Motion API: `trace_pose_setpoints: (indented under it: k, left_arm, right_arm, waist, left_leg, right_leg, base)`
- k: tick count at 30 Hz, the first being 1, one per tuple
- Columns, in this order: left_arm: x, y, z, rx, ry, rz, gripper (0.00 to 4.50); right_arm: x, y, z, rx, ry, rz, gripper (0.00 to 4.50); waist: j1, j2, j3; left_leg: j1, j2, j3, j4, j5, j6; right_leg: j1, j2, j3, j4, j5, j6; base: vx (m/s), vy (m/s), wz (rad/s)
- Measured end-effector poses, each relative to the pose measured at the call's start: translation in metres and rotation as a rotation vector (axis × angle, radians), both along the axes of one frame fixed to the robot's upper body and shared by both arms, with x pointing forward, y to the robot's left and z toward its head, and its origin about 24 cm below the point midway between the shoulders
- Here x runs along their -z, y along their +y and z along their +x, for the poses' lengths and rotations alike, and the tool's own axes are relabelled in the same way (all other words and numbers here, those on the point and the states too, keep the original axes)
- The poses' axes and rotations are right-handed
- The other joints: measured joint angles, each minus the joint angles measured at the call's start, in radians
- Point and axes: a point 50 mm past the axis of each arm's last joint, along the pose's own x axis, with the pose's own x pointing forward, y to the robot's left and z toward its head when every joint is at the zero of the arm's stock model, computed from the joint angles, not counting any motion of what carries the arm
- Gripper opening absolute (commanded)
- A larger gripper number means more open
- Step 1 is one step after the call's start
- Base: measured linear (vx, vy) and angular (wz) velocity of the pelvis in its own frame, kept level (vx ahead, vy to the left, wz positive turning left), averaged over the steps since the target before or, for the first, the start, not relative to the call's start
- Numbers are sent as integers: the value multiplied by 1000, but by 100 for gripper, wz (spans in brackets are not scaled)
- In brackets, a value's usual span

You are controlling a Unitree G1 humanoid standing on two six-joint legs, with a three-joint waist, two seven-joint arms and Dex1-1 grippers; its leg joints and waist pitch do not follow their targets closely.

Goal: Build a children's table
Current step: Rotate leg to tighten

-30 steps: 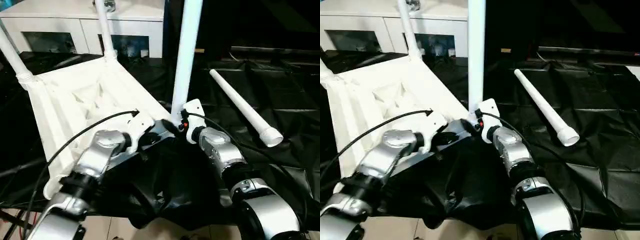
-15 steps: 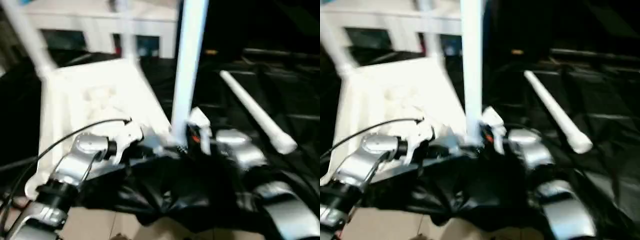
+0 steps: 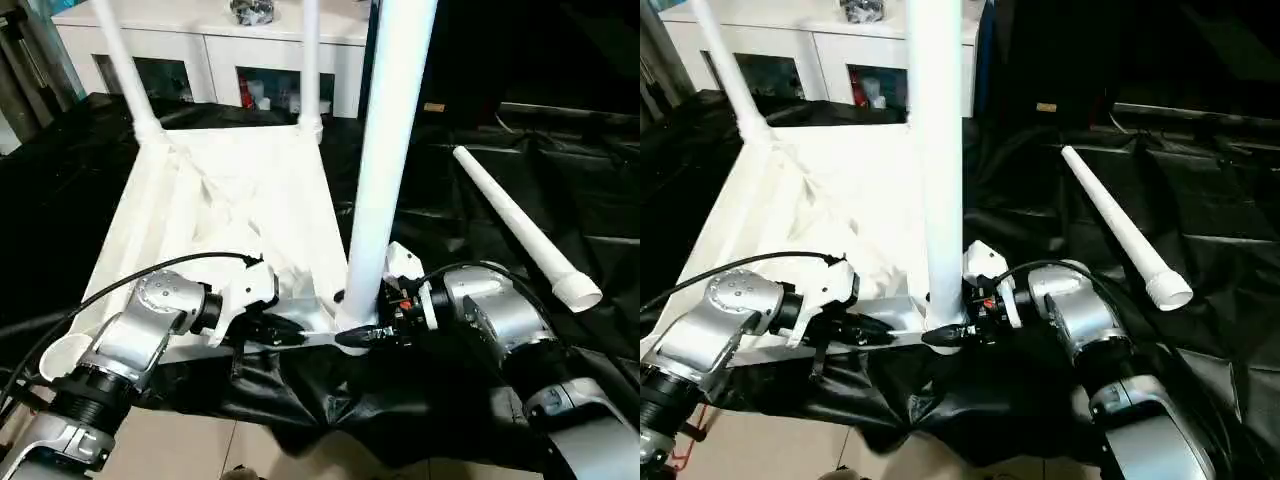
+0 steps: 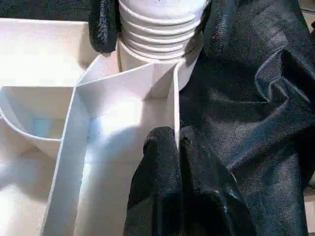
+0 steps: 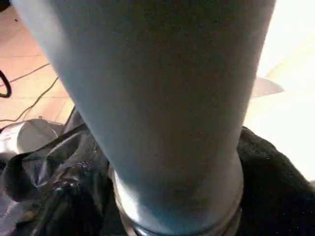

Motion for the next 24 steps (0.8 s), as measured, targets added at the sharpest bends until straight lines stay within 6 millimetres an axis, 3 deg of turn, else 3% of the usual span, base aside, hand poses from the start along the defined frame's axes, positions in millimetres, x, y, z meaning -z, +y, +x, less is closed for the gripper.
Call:
trace_pose_setpoints:
  k: [6,10,12,14,18,22,24]
  left_arm:
    - [3,-2,3,-58,-14,-15,0]
    - [7,-6,16,-208,-62,-17,0]
    - [8,-14,24,-290,-82,-24,0]
    - [9,-24,31,-358,-102,-21,0]
    - [9,-43,41,-478,-139,-11,0]
    - [8,-49,43,-506,-152,-7,0]
    - [8,-49,43,-502,-152,-7,0]
  right_arm:
    - [2,-1,3,82,-4,3,288]
    - [10,6,17,343,-38,21,286]
    - [11,11,28,501,-57,23,285]
    - [13,15,35,643,-59,29,285]
    - [13,23,48,885,-69,31,285]
    - [13,28,50,965,-99,46,285]
    - [14,29,50,967,-108,55,339]
  waist:
    - [-2,0,0]
    - [-23,-1,-1]
    - [-42,-2,-1]
    - [-50,-2,-1]
    - [-51,-2,-1]
    - [-50,-2,-1]
    - [-49,-2,-1]
  left_leg:
    - [0,0,0,0,0,0]
    - [1,0,0,0,1,-1]
    - [1,0,-1,0,2,-2]
    - [2,-1,-2,-1,2,-2]
    - [1,-1,-1,-1,2,-2]
    - [1,-1,0,-4,2,-2]
    - [1,-1,0,-6,2,-2]
  right_leg:
    - [1,0,0,0,-1,1]
    - [2,0,0,0,-3,6]
    - [2,0,0,0,-3,6]
    - [2,0,0,-1,-3,6]
    - [2,0,0,0,-3,7]
    - [1,0,0,-1,-3,7]
    - [0,0,0,-1,-3,6]
  base:
    - [0,0,0]
    - [0,0,0]
    - [0,0,0]
    - [0,0,0]
    - [0,0,0]
    - [0,0,0]
    - [0,0,0]
